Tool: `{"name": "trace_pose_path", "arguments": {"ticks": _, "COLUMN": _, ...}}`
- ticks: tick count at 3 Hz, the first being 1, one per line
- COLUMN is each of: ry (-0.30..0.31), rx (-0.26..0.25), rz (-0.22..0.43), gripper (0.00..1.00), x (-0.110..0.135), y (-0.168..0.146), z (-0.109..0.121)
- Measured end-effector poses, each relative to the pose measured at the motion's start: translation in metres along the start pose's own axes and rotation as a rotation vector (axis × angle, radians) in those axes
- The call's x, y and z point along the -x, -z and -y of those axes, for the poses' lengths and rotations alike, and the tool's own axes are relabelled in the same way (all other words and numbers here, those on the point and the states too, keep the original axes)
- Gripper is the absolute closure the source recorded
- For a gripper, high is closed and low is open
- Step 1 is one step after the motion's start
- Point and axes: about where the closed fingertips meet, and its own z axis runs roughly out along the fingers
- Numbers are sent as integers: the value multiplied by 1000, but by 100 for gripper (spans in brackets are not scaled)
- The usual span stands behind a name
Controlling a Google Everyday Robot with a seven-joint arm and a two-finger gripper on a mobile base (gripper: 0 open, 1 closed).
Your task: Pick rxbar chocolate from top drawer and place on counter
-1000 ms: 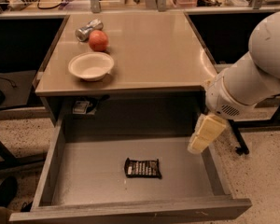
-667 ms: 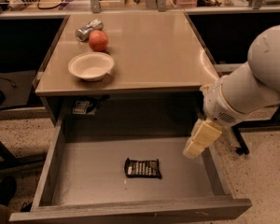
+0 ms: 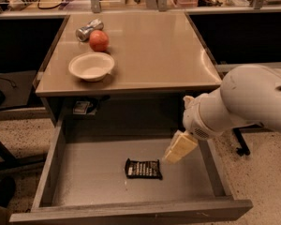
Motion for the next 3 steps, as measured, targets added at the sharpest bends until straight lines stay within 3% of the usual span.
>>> {"name": "trace_pose_path", "arguments": {"ticks": 2, "ry": 65, "rx": 21, "rz": 4, "gripper": 0, "x": 7, "y": -50, "z": -29}}
{"name": "trace_pose_path", "arguments": {"ticks": 3, "ry": 65, "rx": 21, "rz": 4, "gripper": 0, "x": 7, "y": -50, "z": -29}}
